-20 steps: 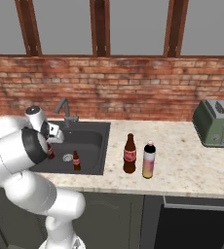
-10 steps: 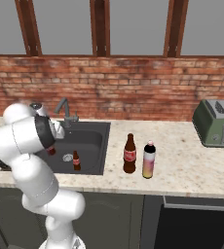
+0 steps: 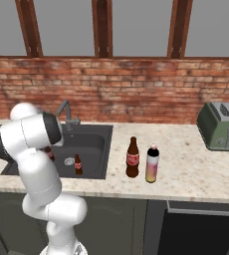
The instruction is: Place the large bottle from the dining counter next to the other large bottle outside the sink, and place the small bottle from the dining counter next to the other small bottle inside the sink.
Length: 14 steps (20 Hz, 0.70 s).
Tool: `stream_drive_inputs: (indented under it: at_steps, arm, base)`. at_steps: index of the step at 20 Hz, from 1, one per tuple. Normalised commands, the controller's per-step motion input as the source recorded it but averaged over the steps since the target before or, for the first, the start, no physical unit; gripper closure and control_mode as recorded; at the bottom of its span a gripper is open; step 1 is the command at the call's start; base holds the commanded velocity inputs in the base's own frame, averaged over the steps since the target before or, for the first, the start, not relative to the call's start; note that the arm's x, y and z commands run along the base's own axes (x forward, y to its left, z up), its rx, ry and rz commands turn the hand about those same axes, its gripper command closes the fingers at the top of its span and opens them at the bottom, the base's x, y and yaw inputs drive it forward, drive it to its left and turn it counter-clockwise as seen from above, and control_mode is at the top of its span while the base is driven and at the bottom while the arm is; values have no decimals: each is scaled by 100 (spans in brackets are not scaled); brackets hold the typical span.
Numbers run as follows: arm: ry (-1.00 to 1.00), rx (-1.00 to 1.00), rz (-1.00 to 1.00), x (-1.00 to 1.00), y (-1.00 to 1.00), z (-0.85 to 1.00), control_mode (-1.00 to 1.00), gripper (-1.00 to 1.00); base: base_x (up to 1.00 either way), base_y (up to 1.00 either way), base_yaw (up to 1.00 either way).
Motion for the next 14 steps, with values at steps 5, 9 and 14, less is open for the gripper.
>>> stream_drive_inputs:
  at_steps: [5,9,14]
  arm:
    - [0,0,-1,0,6,-39,-100,100]
    - [0,0,-1,0,4,-32,-100,100]
    - [1,0,-1,0,6,-30,-100,100]
  base:
    - [0,0,0]
    - [0,0,0]
    - [0,0,0]
